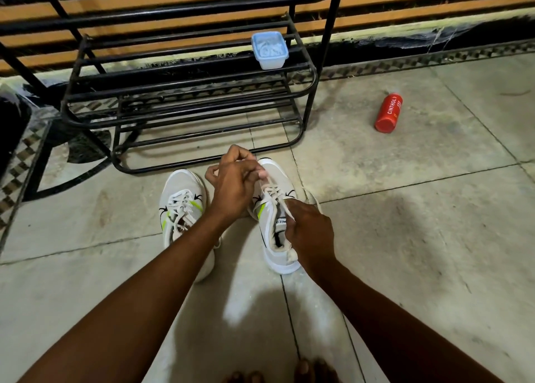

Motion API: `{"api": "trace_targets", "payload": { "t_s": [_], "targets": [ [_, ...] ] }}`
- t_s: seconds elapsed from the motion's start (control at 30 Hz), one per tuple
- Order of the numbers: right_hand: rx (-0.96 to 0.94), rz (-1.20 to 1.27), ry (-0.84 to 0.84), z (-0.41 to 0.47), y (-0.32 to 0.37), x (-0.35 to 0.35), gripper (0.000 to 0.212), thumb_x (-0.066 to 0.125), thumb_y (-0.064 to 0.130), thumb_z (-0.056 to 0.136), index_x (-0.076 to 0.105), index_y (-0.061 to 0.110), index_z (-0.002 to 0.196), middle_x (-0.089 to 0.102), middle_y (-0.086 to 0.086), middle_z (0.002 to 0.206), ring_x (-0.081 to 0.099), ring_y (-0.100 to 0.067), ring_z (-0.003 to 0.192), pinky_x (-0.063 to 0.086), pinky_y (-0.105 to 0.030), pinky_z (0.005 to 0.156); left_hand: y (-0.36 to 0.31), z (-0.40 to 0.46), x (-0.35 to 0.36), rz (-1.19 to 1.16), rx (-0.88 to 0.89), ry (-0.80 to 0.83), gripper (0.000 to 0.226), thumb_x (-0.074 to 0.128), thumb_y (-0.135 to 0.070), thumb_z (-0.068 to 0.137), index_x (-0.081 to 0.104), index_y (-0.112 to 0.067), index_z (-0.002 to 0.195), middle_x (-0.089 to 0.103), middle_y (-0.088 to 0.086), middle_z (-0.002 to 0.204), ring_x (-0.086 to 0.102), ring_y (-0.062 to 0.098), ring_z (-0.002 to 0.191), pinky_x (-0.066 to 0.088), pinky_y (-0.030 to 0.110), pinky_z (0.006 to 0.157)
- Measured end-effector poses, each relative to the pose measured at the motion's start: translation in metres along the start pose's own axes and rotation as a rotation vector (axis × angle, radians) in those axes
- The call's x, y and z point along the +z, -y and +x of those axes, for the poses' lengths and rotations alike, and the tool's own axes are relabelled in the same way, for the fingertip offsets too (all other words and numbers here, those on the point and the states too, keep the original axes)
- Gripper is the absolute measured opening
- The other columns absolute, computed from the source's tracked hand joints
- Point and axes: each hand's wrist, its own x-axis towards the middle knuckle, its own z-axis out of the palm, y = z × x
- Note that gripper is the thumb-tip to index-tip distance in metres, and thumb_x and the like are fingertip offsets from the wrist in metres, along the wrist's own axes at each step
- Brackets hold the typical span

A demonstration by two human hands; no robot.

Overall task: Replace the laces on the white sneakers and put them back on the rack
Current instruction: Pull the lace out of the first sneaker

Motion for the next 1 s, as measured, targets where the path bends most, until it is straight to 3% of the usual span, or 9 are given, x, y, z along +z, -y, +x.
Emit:
{"api": "trace_targets", "payload": {
  "t_s": [0.1, 0.17, 0.23, 0.3, 0.4, 0.47, 0.6, 0.8, 1.0],
  "targets": [
    [0.019, -0.013, 0.024, 0.001, 0.002, -0.002, 0.049, 0.041, 0.026, 0.08, 0.07, 0.024, 0.118, 0.073, 0.008, 0.115, 0.069, -0.022, 0.101, 0.055, -0.039, 0.078, -0.024, 0.008, -0.01, -0.721, -0.35, -0.147, 0.027, 0.047, -0.011, 0.108, 0.058, -0.008, 0.084, 0.064, 0.007, 0.076, 0.068, 0.023, 0.068, 0.062, 0.048, 0.08],
    [0.022, -0.011, 0.022, 0.0, 0.002, -0.002, 0.045, 0.048, 0.021, 0.077, 0.071, 0.024, 0.116, 0.073, 0.007, 0.113, 0.07, -0.022, 0.1, 0.055, -0.038, 0.077, -0.032, 0.014, -0.018, -0.884, -0.476, -0.202, 0.033, 0.038, -0.021, 0.113, 0.048, -0.011, 0.083, 0.048, 0.0, 0.063, 0.046, 0.013, 0.048, 0.052, 0.032, 0.052],
    [0.032, -0.015, 0.024, 0.0, 0.003, -0.002, 0.044, 0.049, 0.021, 0.077, 0.072, 0.024, 0.114, 0.074, 0.008, 0.111, 0.07, -0.022, 0.098, 0.053, -0.037, 0.074, -0.023, 0.016, -0.021, -0.486, -0.193, -0.12, 0.036, 0.038, -0.029, 0.112, 0.049, -0.017, 0.08, 0.047, -0.006, 0.066, 0.04, 0.01, 0.055, 0.036, 0.027, 0.053],
    [0.033, -0.024, 0.02, 0.0, 0.003, -0.002, 0.042, 0.05, 0.021, 0.077, 0.072, 0.024, 0.112, 0.074, 0.008, 0.108, 0.071, -0.022, 0.096, 0.053, -0.037, 0.073, -0.008, 0.013, -0.019, 0.085, 0.185, 0.187, 0.031, 0.045, -0.036, 0.107, 0.061, -0.017, 0.09, 0.061, -0.003, 0.082, 0.051, 0.015, 0.074, 0.036, 0.033, 0.065],
    [0.036, -0.027, 0.015, 0.001, 0.004, -0.005, 0.042, 0.051, 0.022, 0.076, 0.073, 0.024, 0.111, 0.074, 0.007, 0.107, 0.071, -0.022, 0.095, 0.052, -0.038, 0.073, 0.014, 0.014, -0.013, 0.574, 0.396, 0.494, 0.012, 0.068, -0.025, 0.091, 0.073, -0.019, 0.1, 0.065, -0.002, 0.098, 0.051, 0.023, 0.092, 0.043, 0.033, 0.073],
    [0.035, -0.032, 0.05, 0.0, 0.004, -0.006, 0.044, 0.047, 0.024, 0.078, 0.071, 0.025, 0.115, 0.073, 0.008, 0.112, 0.069, -0.021, 0.1, 0.051, -0.038, 0.078, 0.013, 0.015, -0.013, 0.515, 0.36, 0.41, 0.014, 0.065, -0.01, 0.085, 0.068, -0.024, 0.086, 0.06, -0.002, 0.09, 0.049, 0.022, 0.088, 0.044, 0.035, 0.065],
    [0.055, -0.042, 0.103, 0.001, 0.005, -0.007, 0.046, 0.042, 0.027, 0.08, 0.068, 0.028, 0.118, 0.07, 0.011, 0.116, 0.065, -0.019, 0.108, 0.047, -0.037, 0.082, -0.004, 0.032, -0.019, 0.369, 0.25, 0.115, 0.029, 0.064, 0.011, 0.082, 0.067, -0.018, 0.087, 0.058, -0.006, 0.09, 0.047, 0.018, 0.087, 0.04, 0.035, 0.069],
    [0.058, -0.024, 0.098, 0.001, 0.006, -0.008, 0.048, 0.044, 0.026, 0.08, 0.068, 0.027, 0.121, 0.07, 0.01, 0.12, 0.065, -0.019, 0.111, 0.046, -0.038, 0.084, -0.004, 0.024, -0.014, 0.848, 0.384, 0.447, 0.01, 0.074, -0.032, 0.09, 0.074, -0.029, 0.099, 0.068, -0.013, 0.099, 0.045, 0.018, 0.096, 0.029, 0.034, 0.071],
    [0.061, -0.015, 0.126, 0.001, 0.003, -0.005, 0.041, 0.061, 0.017, 0.086, 0.067, 0.026, 0.125, 0.069, 0.01, 0.125, 0.064, -0.019, 0.116, 0.047, -0.038, 0.088, 0.006, 0.011, -0.007, 0.46, 0.057, 0.199, 0.014, 0.069, -0.02, 0.092, 0.067, -0.027, 0.081, 0.062, -0.019, 0.082, 0.051, 0.016, 0.094, 0.043, 0.041, 0.083]
  ]
}}
